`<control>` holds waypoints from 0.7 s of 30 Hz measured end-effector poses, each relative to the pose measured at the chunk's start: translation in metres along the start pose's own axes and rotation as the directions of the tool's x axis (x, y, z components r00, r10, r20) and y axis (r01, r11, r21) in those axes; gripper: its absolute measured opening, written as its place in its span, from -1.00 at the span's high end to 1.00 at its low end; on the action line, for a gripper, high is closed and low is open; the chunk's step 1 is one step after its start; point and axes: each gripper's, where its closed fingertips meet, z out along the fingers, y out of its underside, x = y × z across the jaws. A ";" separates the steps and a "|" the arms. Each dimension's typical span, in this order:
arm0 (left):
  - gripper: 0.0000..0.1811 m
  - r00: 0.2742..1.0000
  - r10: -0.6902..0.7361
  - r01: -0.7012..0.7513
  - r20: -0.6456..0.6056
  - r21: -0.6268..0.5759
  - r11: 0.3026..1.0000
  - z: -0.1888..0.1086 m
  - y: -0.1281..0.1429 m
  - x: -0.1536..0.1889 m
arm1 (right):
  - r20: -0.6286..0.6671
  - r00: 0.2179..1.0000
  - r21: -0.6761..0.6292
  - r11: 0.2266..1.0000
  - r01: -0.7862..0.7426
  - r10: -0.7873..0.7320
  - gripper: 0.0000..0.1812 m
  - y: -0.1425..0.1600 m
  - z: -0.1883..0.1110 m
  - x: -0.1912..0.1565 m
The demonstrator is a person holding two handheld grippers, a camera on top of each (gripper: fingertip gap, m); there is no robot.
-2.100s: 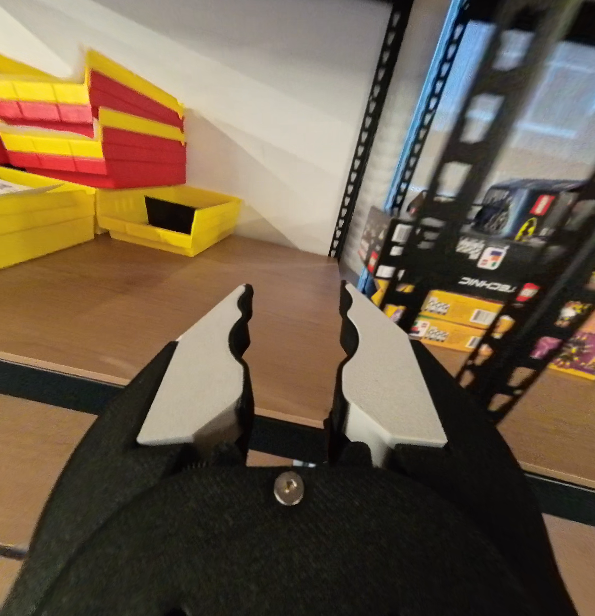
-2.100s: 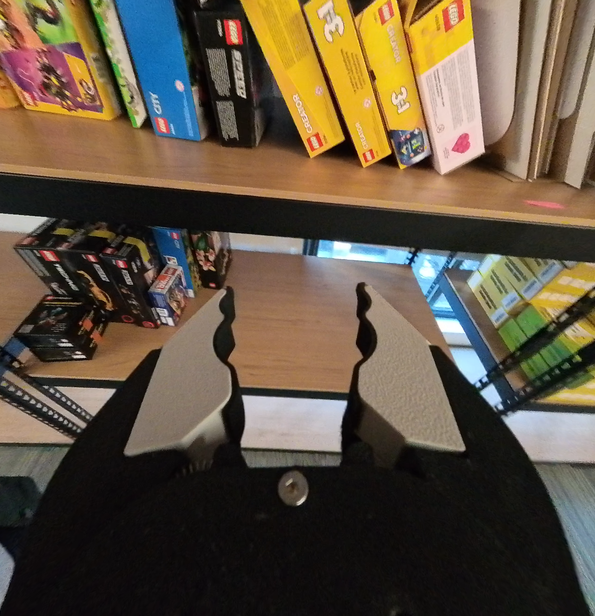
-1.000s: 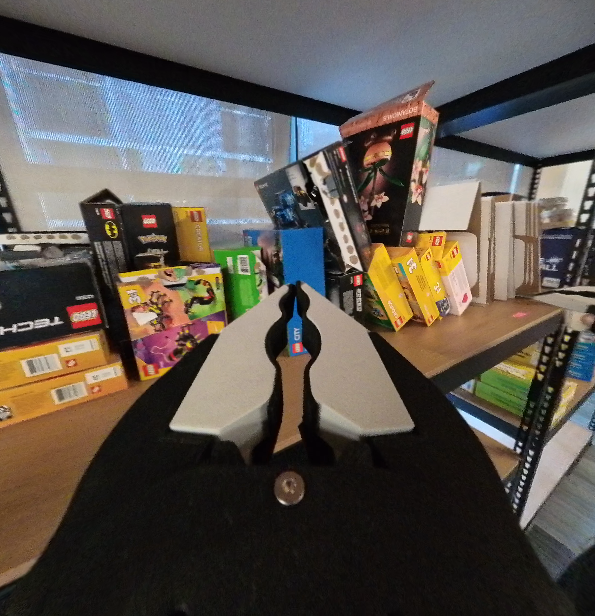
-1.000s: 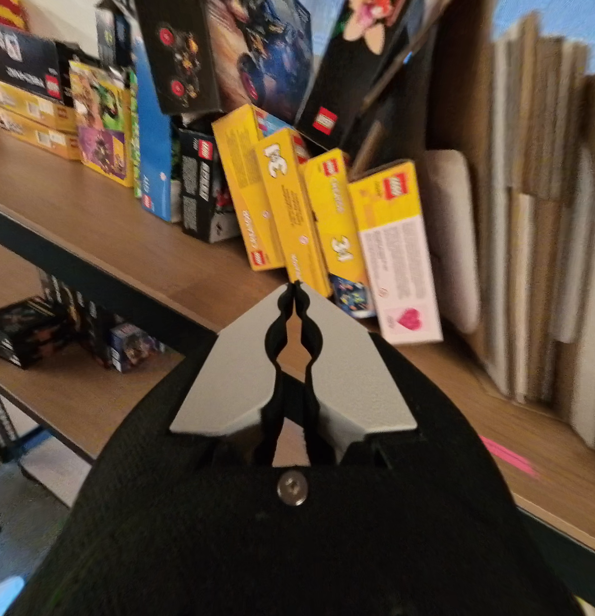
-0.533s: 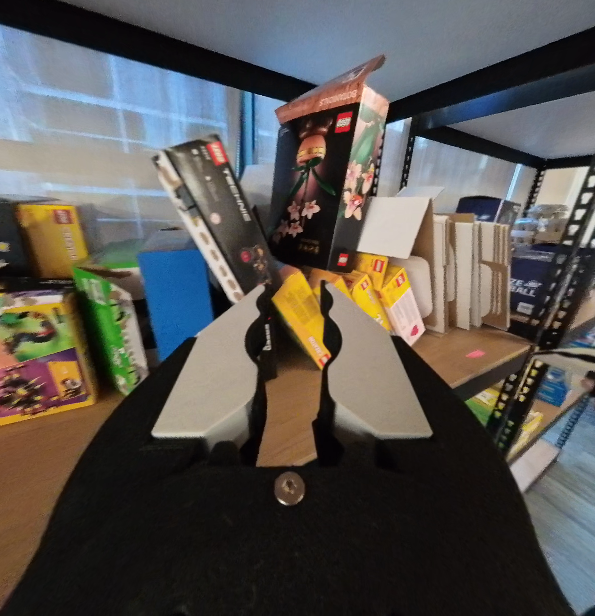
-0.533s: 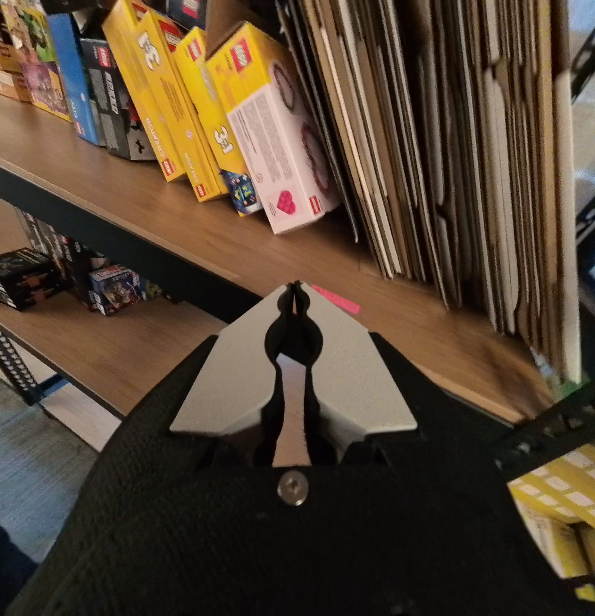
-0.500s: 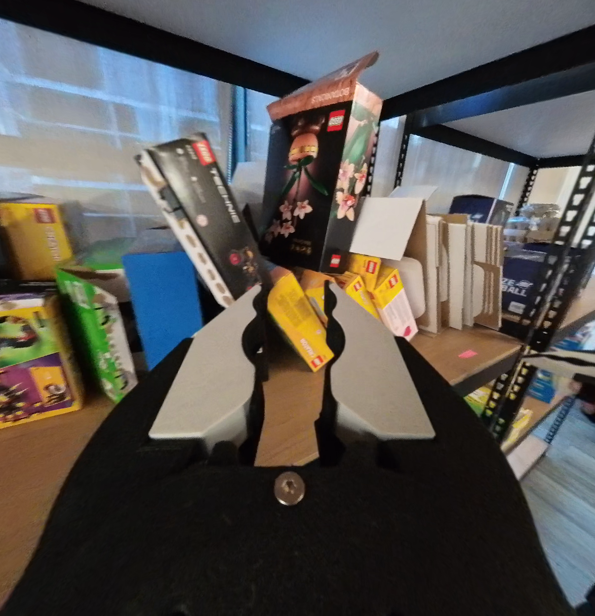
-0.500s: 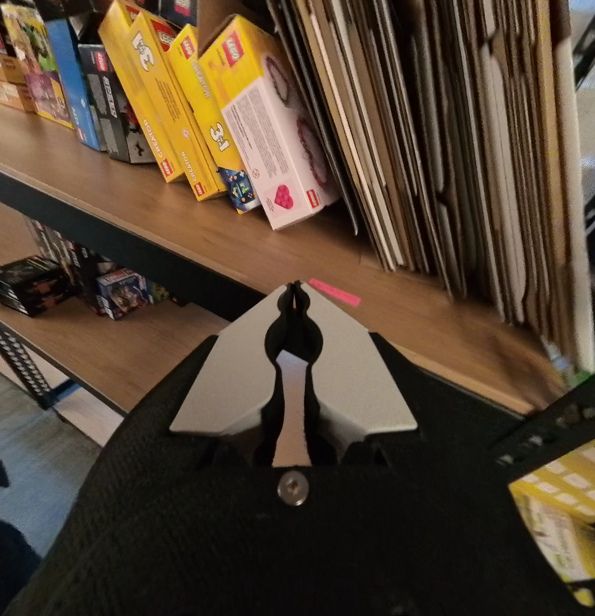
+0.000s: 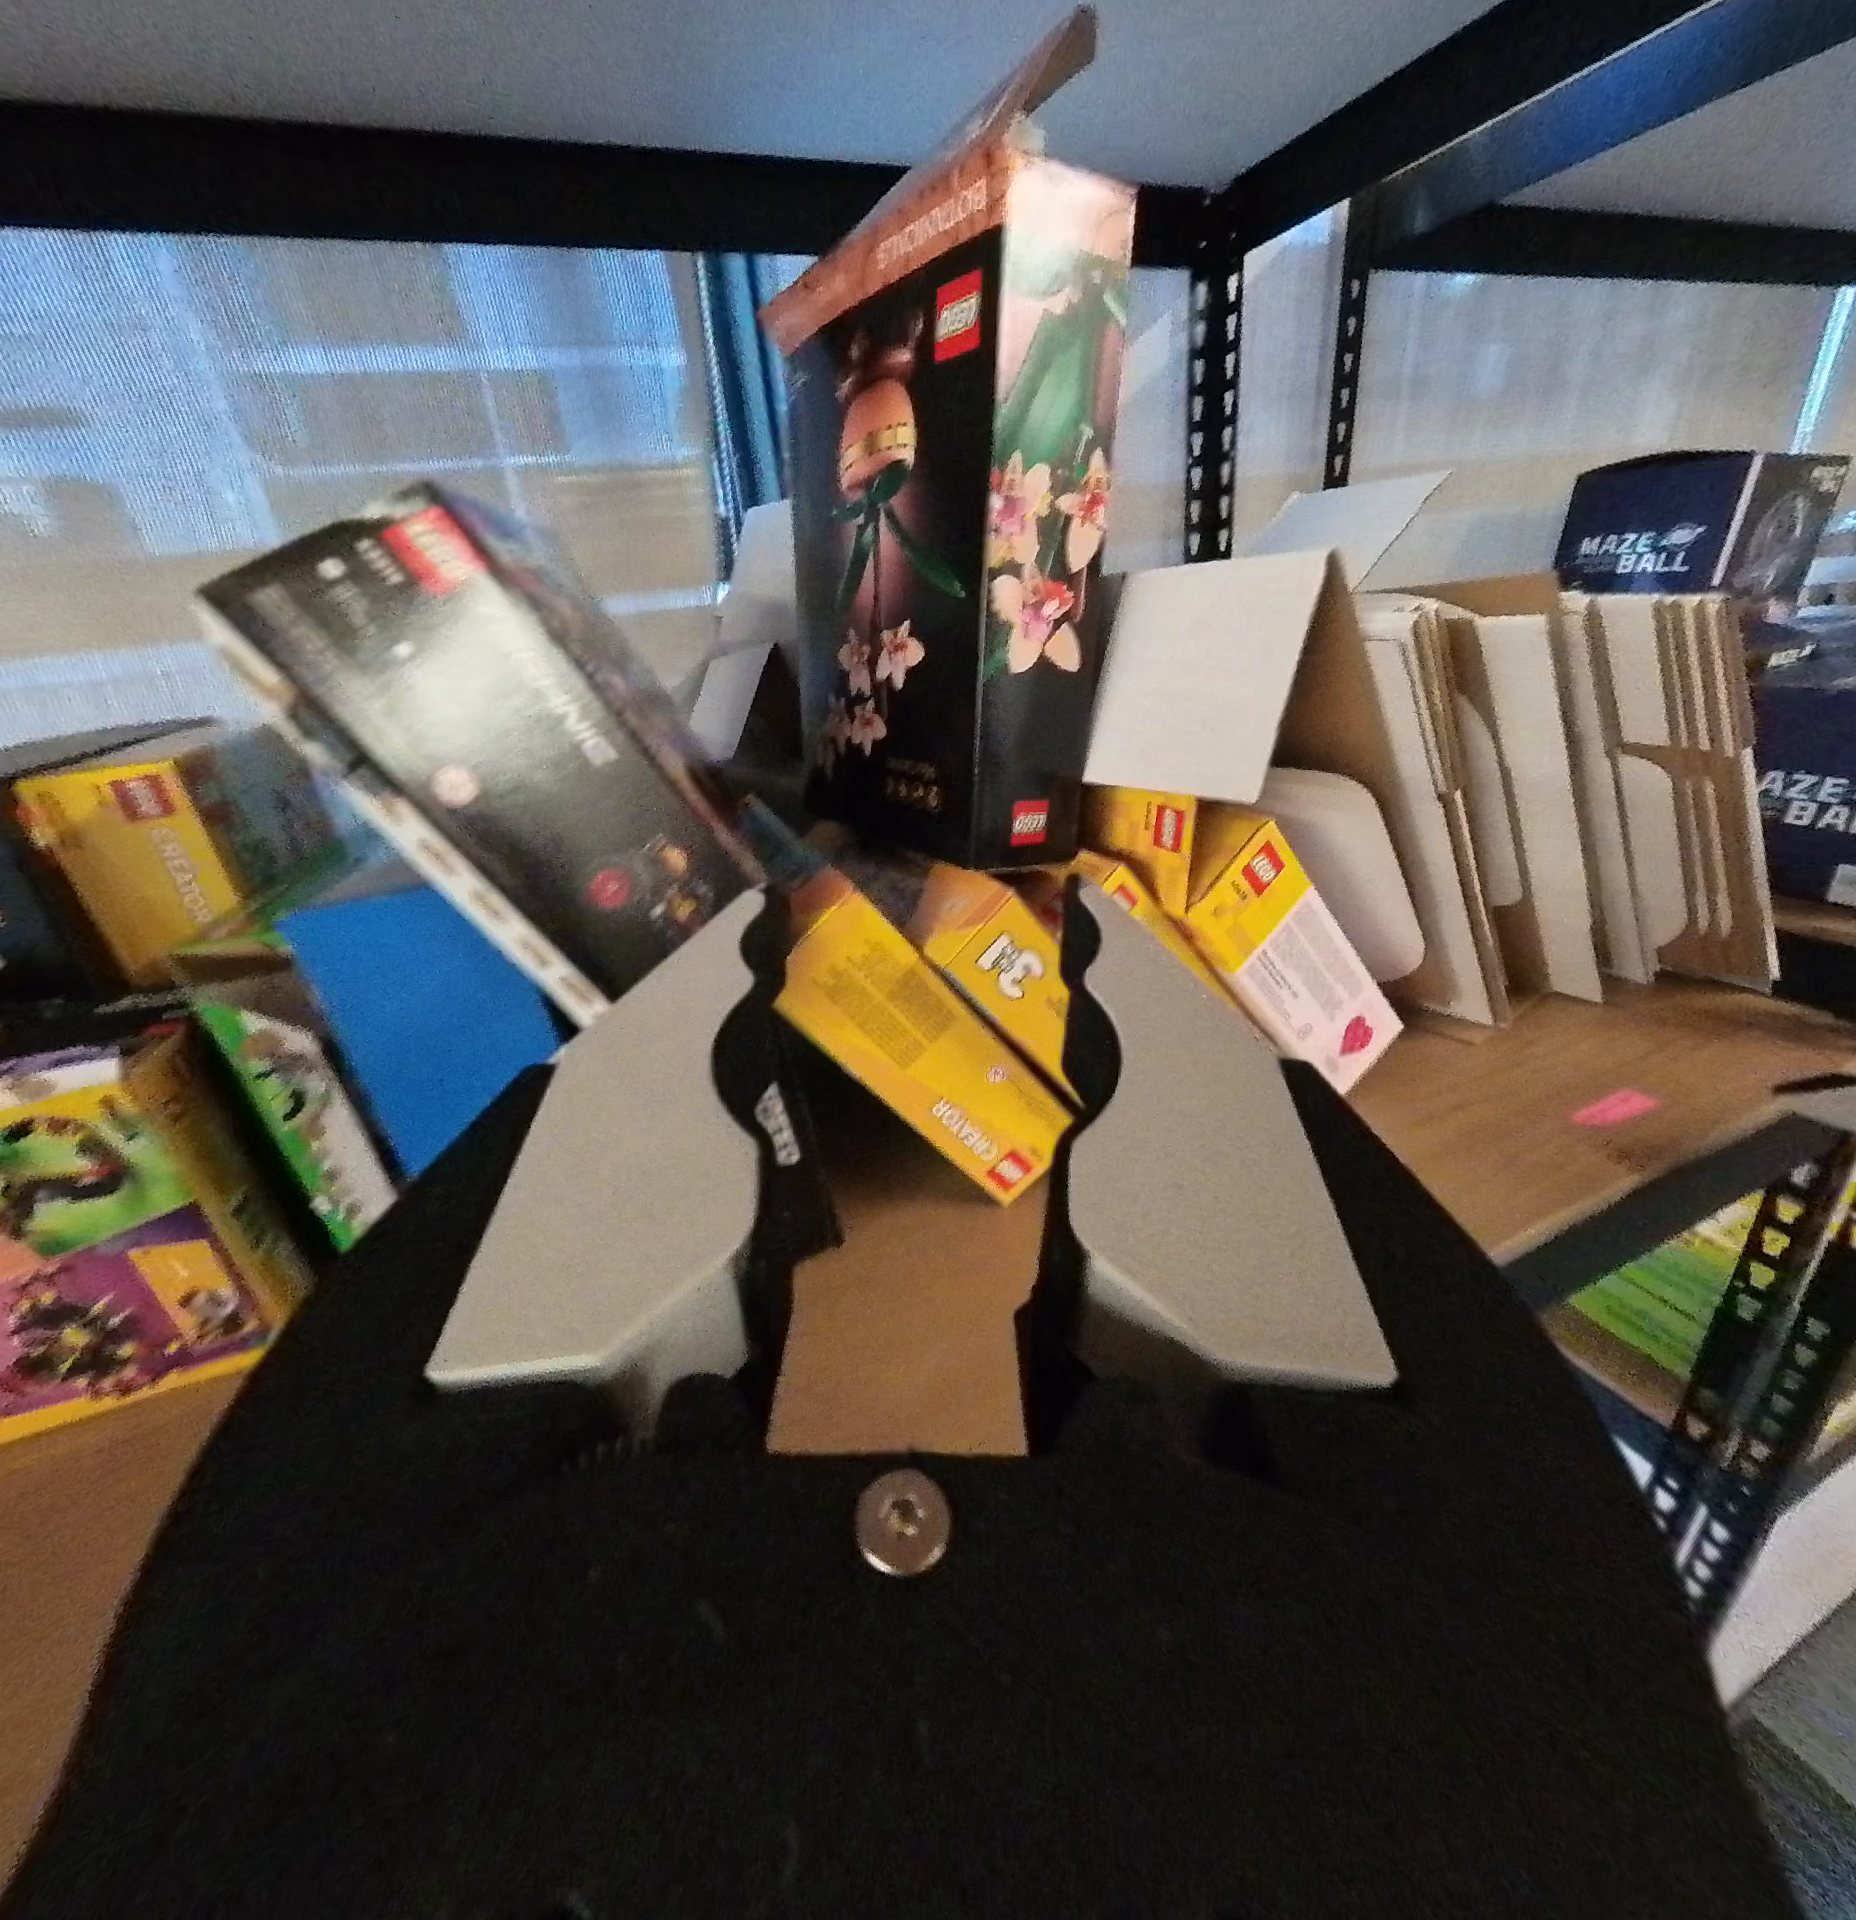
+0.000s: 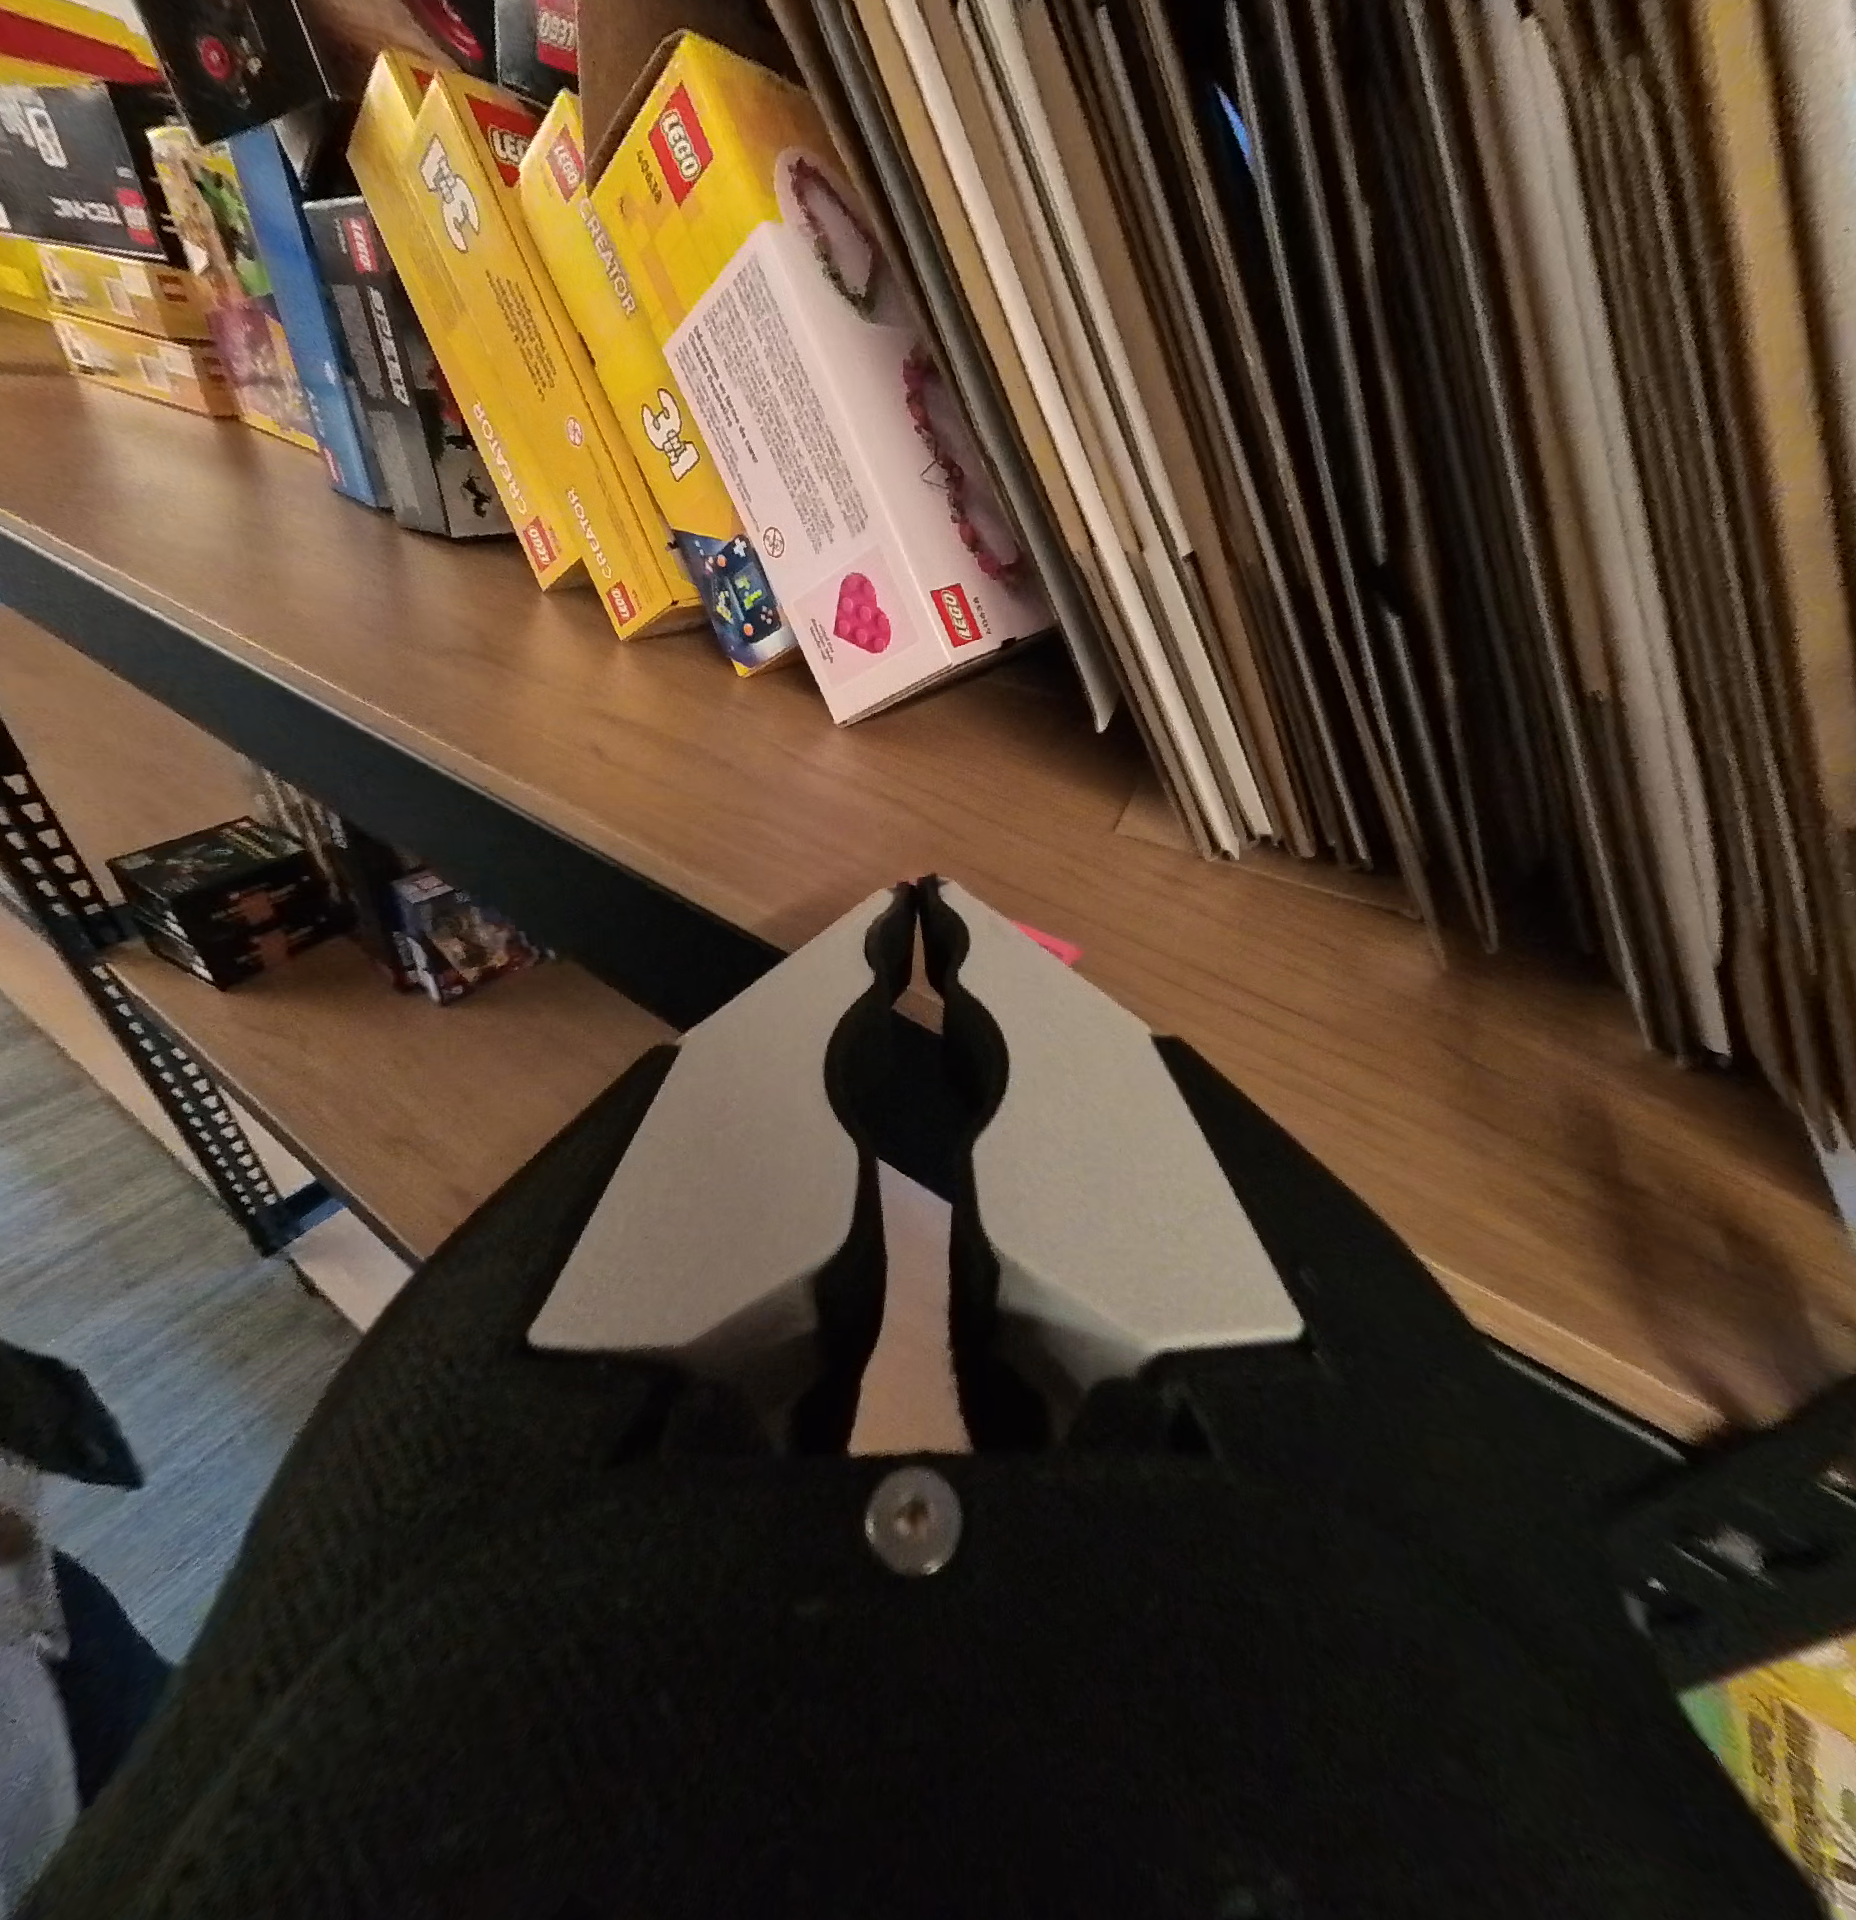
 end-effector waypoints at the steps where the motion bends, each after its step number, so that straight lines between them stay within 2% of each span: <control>1: 0.38 1.000 0.003 -0.003 -0.013 0.012 1.000 0.010 -0.003 0.009 | 0.013 1.000 -0.005 1.000 0.004 -0.004 1.00 0.000 0.002 -0.001; 4: 0.05 0.998 0.056 -0.055 -0.004 0.024 0.998 0.057 -0.020 0.031 | 0.032 0.998 -0.035 0.998 0.054 -0.053 1.00 -0.002 0.006 -0.001; 7: -0.09 0.991 0.126 -0.130 0.041 0.112 0.985 0.110 -0.059 0.054 | 0.029 0.996 -0.032 0.996 0.086 -0.085 1.00 -0.009 0.006 0.003; 9: -0.19 0.978 0.174 -0.189 0.114 0.129 0.974 0.147 -0.079 0.061 | 0.028 0.997 -0.014 0.997 0.078 -0.077 1.00 -0.012 0.005 0.003; 11: -0.30 0.947 0.236 -0.261 0.219 0.091 0.961 0.183 -0.086 0.054 | 0.030 0.998 -0.006 0.998 0.059 -0.059 1.00 -0.011 0.004 0.001; 16: -0.29 0.951 0.194 -0.186 0.242 -0.053 0.981 0.258 -0.068 0.038 | 0.011 0.999 -0.041 0.999 0.032 -0.031 1.00 0.010 -0.004 -0.001; 20: -0.24 0.923 0.279 -0.234 0.264 -0.190 0.953 0.283 -0.047 0.018 | 0.007 1.000 -0.092 0.995 -0.026 0.026 1.00 0.029 -0.013 0.003; 21: 0.01 0.940 0.265 -0.225 0.215 -0.191 0.955 0.286 -0.044 0.022 | -0.010 1.000 -0.093 0.995 -0.024 0.023 1.00 0.031 -0.016 0.005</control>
